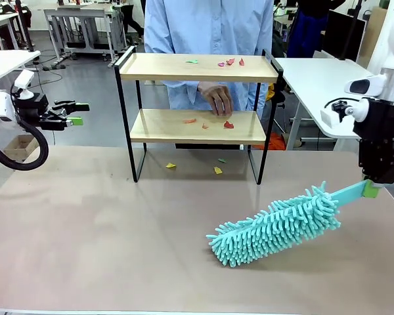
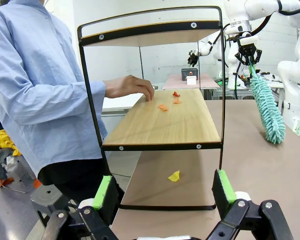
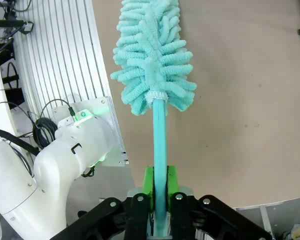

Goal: Clean the shelf.
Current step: Clean the specific section of the Shelf indicated by the human with the Duster.

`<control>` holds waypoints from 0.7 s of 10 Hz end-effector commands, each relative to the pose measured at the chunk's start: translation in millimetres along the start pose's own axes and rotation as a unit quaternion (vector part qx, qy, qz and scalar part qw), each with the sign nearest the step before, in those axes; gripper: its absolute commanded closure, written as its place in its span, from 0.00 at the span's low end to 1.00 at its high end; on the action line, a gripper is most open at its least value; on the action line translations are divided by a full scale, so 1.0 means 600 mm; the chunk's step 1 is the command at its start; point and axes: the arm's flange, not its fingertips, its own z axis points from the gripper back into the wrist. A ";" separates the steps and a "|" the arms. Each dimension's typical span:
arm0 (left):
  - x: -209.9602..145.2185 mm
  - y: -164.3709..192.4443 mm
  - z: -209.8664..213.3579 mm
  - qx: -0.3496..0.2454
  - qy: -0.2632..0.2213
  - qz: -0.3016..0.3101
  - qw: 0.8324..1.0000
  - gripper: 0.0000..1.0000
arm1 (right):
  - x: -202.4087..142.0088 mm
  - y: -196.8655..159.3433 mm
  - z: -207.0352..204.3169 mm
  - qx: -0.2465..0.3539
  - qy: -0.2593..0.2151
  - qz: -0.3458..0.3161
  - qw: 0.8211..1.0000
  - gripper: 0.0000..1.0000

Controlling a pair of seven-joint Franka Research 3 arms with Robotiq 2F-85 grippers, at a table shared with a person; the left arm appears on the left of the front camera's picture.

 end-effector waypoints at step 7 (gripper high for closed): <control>0.006 0.000 -0.002 0.000 0.003 -0.003 1.000 0.00 | 0.133 0.107 0.069 -0.008 -0.190 -0.142 0.971 0.87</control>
